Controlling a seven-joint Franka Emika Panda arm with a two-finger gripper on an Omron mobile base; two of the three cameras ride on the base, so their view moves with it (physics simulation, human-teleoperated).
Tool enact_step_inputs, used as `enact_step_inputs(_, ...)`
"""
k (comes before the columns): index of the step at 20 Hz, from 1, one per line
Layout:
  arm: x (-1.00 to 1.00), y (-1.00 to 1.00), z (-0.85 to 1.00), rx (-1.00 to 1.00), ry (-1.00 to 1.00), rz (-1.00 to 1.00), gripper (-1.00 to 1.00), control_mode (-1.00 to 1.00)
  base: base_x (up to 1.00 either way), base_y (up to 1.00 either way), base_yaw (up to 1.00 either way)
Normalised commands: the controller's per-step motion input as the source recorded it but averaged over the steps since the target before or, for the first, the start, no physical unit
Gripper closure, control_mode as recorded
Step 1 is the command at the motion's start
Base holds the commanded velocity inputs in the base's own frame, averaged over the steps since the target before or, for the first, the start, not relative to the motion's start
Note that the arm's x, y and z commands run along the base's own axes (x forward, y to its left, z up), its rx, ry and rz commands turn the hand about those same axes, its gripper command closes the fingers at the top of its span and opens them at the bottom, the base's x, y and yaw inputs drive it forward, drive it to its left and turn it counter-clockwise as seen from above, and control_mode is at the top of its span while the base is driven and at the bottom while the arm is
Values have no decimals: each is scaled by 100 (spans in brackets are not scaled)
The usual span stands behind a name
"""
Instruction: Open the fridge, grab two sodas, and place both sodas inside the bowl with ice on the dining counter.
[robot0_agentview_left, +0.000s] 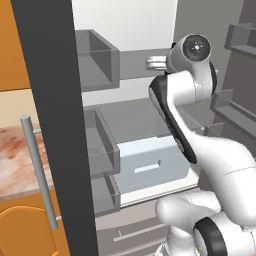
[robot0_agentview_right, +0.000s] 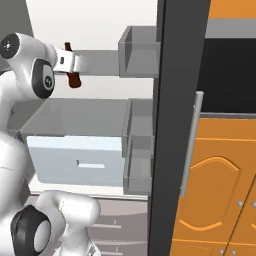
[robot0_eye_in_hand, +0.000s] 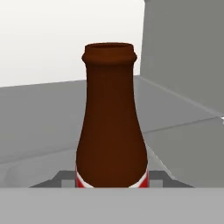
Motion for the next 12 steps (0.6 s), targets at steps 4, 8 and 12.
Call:
enact_step_inputs(4,-100,3,0,3,0,3,100,-100,0,0,0)
enact_step_inputs(8,-100,3,-1,4,0,2,100,-100,0,0,0)
enact_step_inputs(12,-100,0,-24,3,1,2,100,-100,0,0,0)
